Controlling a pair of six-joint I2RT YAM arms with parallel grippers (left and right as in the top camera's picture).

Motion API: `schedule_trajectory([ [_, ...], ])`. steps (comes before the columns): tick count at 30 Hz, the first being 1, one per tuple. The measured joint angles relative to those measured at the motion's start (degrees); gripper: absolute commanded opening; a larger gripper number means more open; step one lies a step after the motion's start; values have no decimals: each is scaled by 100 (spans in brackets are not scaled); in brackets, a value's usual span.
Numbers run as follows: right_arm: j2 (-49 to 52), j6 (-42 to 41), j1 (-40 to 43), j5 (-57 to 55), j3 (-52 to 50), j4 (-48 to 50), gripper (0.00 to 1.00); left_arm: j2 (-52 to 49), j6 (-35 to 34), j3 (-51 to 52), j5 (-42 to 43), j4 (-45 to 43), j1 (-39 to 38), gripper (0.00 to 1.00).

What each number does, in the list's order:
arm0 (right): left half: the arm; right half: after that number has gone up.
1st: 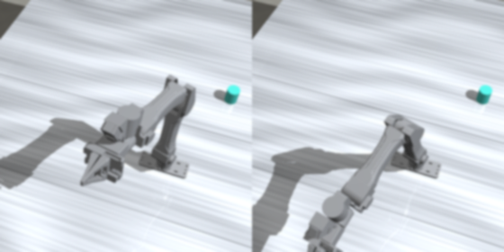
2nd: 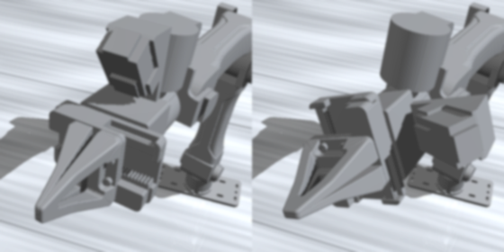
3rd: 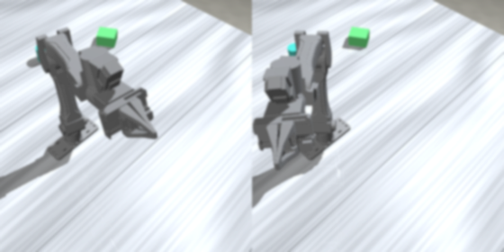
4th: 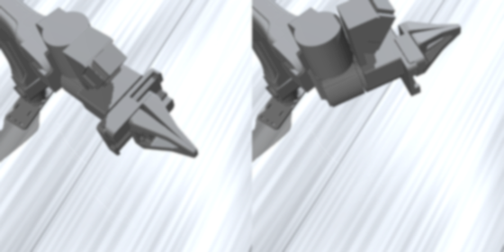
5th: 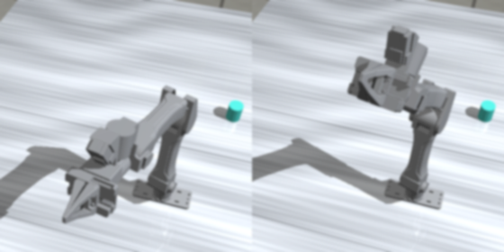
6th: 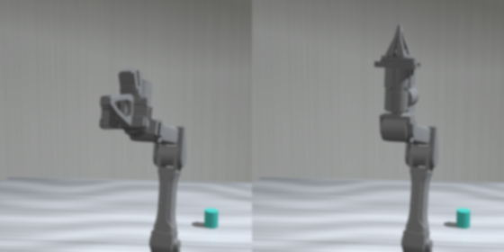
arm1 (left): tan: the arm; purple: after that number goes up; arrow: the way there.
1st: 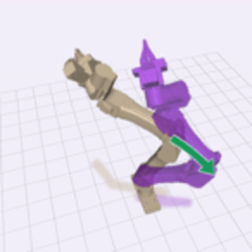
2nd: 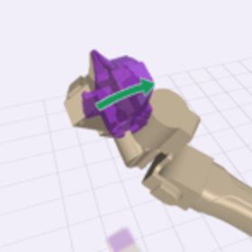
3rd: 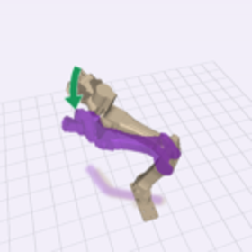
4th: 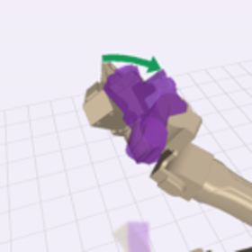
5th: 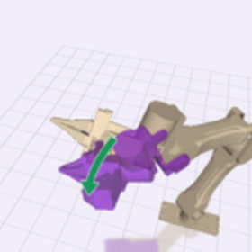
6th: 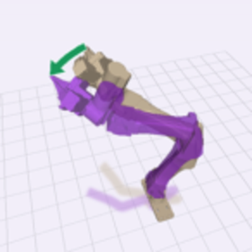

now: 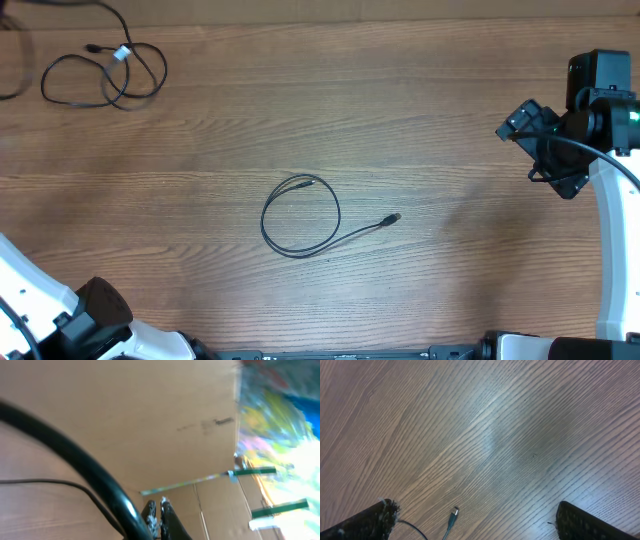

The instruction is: Untangle cables

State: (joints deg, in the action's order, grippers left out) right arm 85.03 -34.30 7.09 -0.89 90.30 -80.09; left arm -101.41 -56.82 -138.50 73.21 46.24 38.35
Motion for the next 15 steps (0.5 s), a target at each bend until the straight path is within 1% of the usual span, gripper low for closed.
schedule_trajectory([
  [4,0,0,0,2,0,4,100,11,-286,-564,70,-179,0,4],
  [7,0,2,0,2,0,7,100,28,-369,-682,-57,-92,2,4],
  [12,0,2,0,2,0,2,100,15,-358,-695,-813,863,0,4],
  [15,0,2,0,2,0,4,100,15,-195,-697,-1663,1587,2,4],
])
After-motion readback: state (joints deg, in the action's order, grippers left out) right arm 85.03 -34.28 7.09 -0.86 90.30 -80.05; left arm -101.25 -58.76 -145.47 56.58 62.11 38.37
